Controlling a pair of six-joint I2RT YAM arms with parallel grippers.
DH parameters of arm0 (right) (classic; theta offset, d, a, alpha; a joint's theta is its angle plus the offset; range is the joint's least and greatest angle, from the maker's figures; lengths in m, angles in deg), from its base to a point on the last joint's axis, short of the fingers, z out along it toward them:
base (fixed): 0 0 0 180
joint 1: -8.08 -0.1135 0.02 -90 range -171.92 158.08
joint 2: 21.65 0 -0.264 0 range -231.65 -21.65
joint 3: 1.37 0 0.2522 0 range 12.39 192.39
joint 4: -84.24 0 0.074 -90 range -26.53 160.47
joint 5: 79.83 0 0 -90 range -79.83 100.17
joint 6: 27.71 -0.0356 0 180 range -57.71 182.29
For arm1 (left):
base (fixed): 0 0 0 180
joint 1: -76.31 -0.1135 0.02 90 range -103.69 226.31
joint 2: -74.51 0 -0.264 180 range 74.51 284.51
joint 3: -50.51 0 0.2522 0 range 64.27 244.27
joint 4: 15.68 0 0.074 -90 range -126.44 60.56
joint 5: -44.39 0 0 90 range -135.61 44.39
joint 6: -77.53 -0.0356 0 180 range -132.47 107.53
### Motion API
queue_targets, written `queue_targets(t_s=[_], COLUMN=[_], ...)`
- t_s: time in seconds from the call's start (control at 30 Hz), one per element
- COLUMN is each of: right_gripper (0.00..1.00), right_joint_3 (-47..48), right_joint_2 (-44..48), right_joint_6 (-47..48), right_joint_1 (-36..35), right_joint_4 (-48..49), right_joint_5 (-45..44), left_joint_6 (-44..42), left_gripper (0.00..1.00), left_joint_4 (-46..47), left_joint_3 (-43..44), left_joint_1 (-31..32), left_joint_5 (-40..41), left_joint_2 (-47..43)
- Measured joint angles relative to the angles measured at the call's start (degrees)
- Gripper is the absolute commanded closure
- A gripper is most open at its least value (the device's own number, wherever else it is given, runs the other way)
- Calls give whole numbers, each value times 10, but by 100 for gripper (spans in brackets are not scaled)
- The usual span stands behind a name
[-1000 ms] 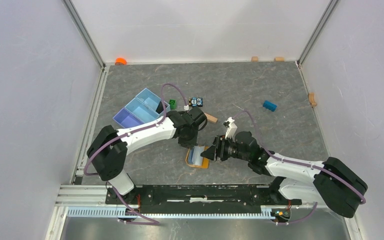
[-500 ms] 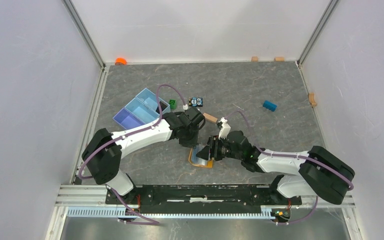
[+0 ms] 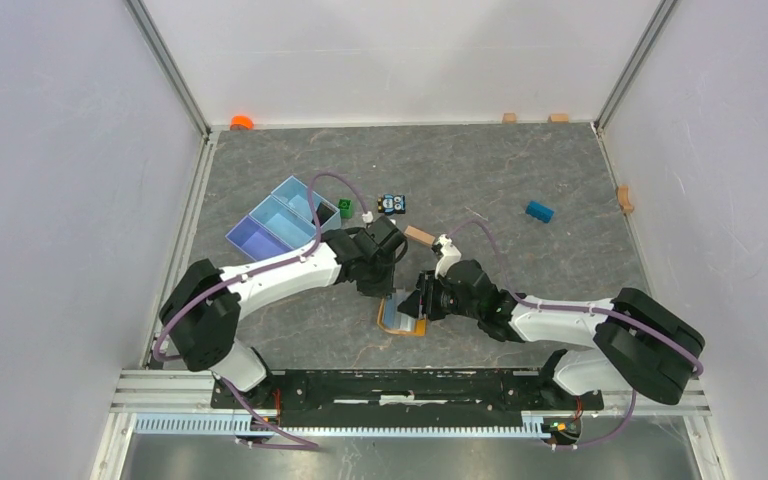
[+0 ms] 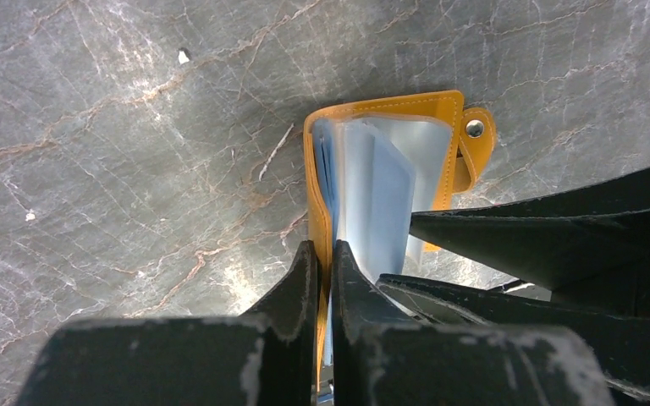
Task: Put the credit cards into the card holder
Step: Turn over the card slot in the card holder.
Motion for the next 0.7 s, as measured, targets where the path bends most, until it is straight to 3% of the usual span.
queue_targets(t_s=[0.3,0.7], right_gripper=[73,71], right_joint_3=[-16,-27], right_joint_2=[16,16], right_joint_6=[-5,-6], right_joint_1=[0,0], right_joint_4=[1,-16], right_joint_5=[-13,-35], left_joint_6=[12,24], left_gripper=[98,98], left_joint_4=[41,108], left_joint_3=[-44,-95], left_joint_1=[-6,-19], left_joint_5=[-10,-61], left_joint_2=[-19,-31])
